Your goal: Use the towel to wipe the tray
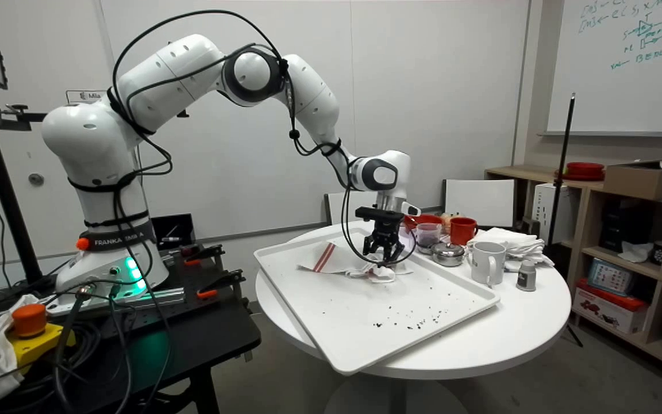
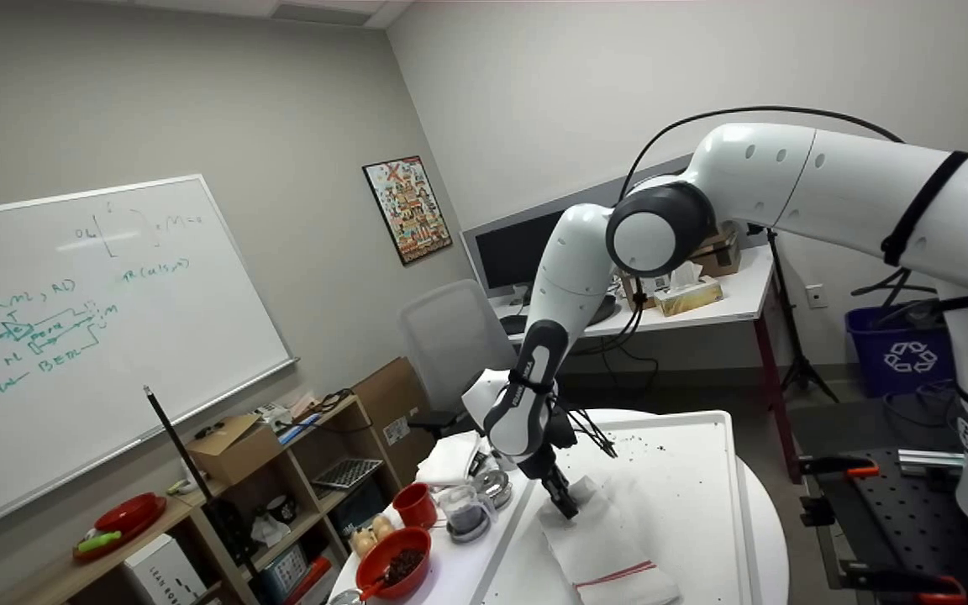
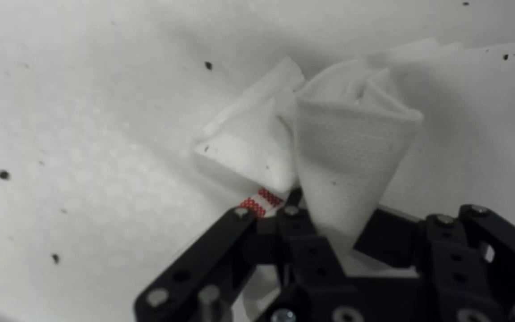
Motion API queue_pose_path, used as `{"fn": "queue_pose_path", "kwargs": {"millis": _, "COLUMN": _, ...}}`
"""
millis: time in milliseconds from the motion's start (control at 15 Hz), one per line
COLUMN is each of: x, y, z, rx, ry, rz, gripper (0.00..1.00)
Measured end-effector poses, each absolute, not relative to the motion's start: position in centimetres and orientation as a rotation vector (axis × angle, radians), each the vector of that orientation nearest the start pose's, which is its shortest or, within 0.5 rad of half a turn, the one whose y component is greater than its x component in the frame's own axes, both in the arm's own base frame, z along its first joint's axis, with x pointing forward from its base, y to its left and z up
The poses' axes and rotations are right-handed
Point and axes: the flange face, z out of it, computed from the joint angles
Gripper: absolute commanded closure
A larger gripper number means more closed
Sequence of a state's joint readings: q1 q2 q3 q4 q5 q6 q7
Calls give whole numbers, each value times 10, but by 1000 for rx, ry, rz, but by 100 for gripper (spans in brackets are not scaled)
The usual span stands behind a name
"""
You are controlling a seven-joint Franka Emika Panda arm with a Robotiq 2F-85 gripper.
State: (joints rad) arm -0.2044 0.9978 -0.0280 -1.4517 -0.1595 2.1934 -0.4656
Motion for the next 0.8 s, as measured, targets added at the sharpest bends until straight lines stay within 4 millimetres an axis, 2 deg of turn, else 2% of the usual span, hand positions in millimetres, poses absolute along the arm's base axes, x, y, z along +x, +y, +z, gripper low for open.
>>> {"fn": "queue_pose_path", "kwargs": {"millis": 267, "x": 649, "y": -231, "z": 72, "rx": -3128, "ry": -304, "rz": 436, "gripper": 93}}
{"fn": "queue_pose_path", "kwargs": {"millis": 467, "x": 640, "y": -277, "z": 73, "rx": -3116, "ry": -133, "rz": 409, "gripper": 94}}
{"fn": "queue_pose_path", "kwargs": {"millis": 667, "x": 634, "y": -308, "z": 78, "rx": -3102, "ry": -12, "rz": 354, "gripper": 93}}
{"fn": "queue_pose_path", "kwargs": {"millis": 800, "x": 635, "y": -317, "z": 85, "rx": -3104, "ry": 30, "rz": 300, "gripper": 94}}
